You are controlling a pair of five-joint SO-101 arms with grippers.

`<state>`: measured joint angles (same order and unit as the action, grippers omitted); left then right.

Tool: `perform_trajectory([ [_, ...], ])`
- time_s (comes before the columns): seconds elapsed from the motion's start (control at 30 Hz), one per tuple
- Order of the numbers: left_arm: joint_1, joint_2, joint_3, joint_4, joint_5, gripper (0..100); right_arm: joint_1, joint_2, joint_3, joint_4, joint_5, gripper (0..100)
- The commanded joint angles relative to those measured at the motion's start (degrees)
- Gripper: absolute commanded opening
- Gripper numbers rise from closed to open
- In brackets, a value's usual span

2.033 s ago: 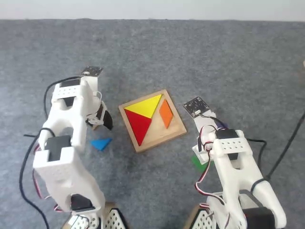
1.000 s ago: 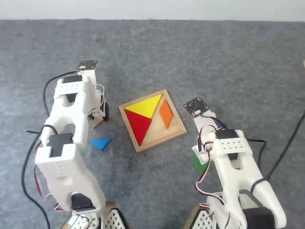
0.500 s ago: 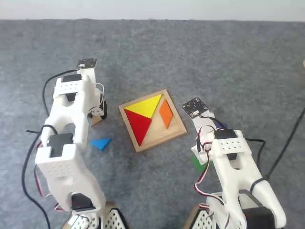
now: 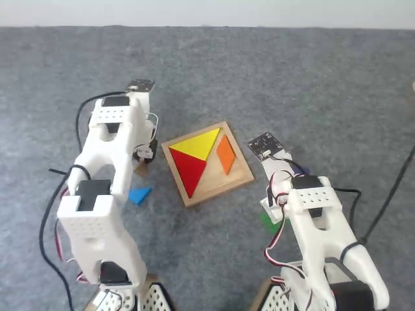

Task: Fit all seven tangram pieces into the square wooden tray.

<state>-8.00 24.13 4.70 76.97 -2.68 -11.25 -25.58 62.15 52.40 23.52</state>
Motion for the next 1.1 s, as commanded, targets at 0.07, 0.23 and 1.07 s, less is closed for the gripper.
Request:
perform_trajectory([
  [0.07, -0.53, -0.88, -8.31, 8.09, -4.92, 18, -0.75, -0.31, 1.14, -0.57, 0.88, 8.0],
  [0.23, -3.69, -0.7, -14.2, 13.71, -6.86, 16, -0.75, -0.31, 1.14, -0.48, 0.88, 8.0],
  [1.07, -3.25, -0.09, 6.37, -2.29, -11.87, 16, -0.75, -0.31, 1.14, -0.57, 0.88, 8.0],
])
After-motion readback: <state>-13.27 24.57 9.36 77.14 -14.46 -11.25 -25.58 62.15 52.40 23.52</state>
